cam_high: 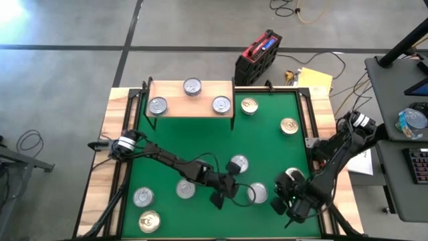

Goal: Stack canned seafood by type on shelf
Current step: Put the bottom right white tuna can on the shelf

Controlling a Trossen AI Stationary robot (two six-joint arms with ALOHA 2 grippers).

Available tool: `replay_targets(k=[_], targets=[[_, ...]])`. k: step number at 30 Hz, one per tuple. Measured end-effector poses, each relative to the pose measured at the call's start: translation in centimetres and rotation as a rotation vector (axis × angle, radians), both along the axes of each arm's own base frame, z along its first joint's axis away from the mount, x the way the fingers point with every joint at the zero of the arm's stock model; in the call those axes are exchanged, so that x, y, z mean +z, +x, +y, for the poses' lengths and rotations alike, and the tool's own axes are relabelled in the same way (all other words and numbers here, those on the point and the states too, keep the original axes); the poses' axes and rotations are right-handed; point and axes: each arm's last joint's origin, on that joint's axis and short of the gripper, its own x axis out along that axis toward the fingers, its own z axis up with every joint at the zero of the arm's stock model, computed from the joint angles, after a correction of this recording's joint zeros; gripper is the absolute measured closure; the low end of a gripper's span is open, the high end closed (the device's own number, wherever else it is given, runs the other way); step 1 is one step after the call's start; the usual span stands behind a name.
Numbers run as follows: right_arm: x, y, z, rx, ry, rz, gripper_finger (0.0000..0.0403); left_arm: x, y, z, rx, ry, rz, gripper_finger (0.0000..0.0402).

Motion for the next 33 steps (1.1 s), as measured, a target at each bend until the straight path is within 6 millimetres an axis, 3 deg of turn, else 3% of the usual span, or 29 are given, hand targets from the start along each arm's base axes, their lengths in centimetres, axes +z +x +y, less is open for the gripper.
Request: replay_targets(k=[5, 12, 21, 33], targets=[[-1.1, -0.1, 0.6, -0.035, 0.031, -0.064, 0.0394, -0.5, -0.3, -0.8, -0.013, -0.054, 0.021, 0.0401], [-2.6, 0.4, 0.9, -0.05, -0.028, -0.089, 0.0394, -0.6, -0.1, -1.1, -0.009, -0.115, -0.091, 0.0401], [-3.3, 0.9, 1.0, -0.071, -0.054, -0.122, 0.0394, -2.8, 0.7, -1.4, 0.001, -0.145, -0.131, 0.0401], [-3.3, 1.8, 0.6, -0.054, -0.07, -0.133, 0.0394, -3.2, 1.4, -1.3, 0.048, -0.161, -0.207, 0.0401]])
